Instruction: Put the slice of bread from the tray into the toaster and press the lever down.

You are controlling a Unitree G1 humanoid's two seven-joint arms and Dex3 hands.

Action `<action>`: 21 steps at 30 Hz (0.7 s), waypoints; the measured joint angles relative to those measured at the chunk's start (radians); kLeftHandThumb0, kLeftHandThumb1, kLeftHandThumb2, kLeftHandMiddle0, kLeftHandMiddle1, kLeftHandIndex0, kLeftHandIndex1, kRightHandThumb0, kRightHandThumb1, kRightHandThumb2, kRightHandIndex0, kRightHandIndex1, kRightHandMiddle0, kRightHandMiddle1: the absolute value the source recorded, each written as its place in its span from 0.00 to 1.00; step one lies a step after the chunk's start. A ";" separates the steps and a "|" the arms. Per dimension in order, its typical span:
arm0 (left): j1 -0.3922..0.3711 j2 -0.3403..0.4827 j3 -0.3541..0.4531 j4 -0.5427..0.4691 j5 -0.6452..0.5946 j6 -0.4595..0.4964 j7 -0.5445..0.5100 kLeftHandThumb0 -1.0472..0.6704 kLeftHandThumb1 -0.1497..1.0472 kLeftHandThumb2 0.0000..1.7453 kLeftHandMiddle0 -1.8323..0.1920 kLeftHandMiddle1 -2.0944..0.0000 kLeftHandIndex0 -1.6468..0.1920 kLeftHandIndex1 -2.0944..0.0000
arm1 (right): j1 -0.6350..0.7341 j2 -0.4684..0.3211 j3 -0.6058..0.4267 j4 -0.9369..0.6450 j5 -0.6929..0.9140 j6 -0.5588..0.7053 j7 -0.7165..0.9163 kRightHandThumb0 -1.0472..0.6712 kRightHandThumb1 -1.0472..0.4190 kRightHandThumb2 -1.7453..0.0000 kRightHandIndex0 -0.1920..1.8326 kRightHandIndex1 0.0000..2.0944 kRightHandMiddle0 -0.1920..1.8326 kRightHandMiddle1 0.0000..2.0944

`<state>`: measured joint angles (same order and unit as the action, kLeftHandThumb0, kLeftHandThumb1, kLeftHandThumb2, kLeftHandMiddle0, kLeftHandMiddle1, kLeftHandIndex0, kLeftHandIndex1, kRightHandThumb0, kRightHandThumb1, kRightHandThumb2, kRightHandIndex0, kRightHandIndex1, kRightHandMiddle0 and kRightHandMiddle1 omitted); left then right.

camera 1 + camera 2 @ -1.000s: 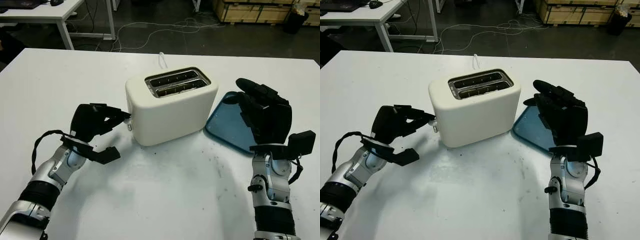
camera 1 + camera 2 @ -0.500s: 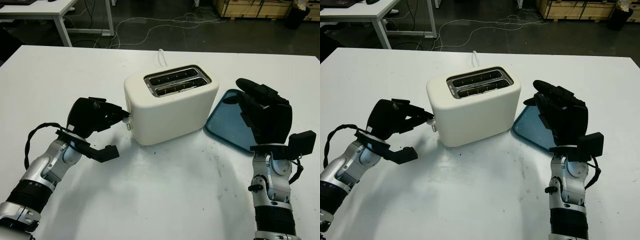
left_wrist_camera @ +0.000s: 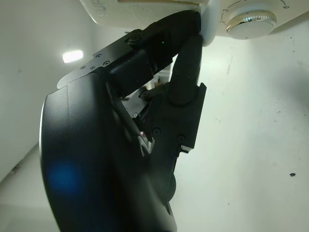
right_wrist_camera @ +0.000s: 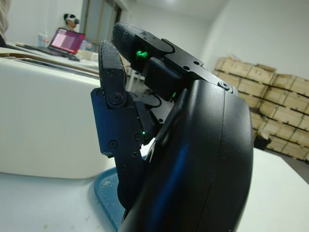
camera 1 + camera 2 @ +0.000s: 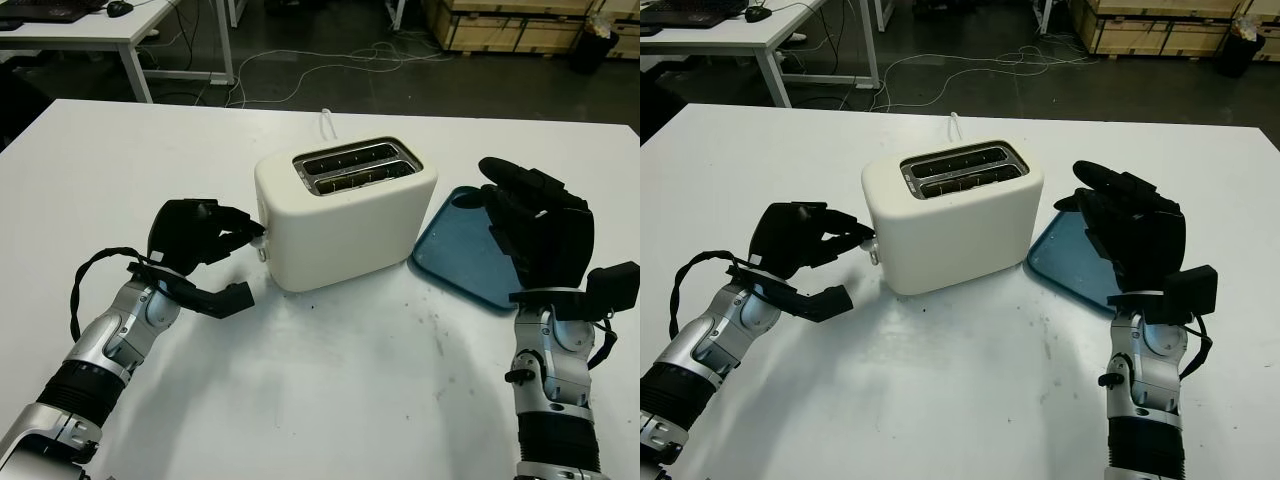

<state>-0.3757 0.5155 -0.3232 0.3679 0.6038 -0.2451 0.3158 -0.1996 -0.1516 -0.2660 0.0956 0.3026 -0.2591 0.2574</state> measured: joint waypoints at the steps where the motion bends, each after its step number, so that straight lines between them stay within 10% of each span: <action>1: 0.001 0.000 0.000 -0.002 0.000 0.002 0.000 0.47 0.89 0.07 0.50 0.58 0.27 1.00 | 0.000 0.000 0.000 0.000 0.000 0.000 0.002 0.36 0.09 0.93 0.50 0.46 0.65 0.00; 14: 0.007 0.002 -0.005 -0.038 0.012 0.042 0.000 0.46 0.89 0.04 0.52 0.43 0.24 0.97 | 0.000 -0.006 0.000 -0.001 0.000 0.023 0.014 0.36 0.09 0.93 0.50 0.46 0.65 0.00; 21: -0.020 -0.007 -0.067 0.007 0.061 0.177 -0.158 0.51 0.85 0.00 0.46 0.70 0.27 0.99 | 0.000 -0.007 0.001 -0.002 0.000 0.027 0.021 0.36 0.09 0.92 0.50 0.46 0.65 0.00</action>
<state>-0.3958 0.5081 -0.3901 0.3749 0.6651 -0.0681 0.1579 -0.1999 -0.1584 -0.2647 0.0934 0.3024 -0.2325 0.2785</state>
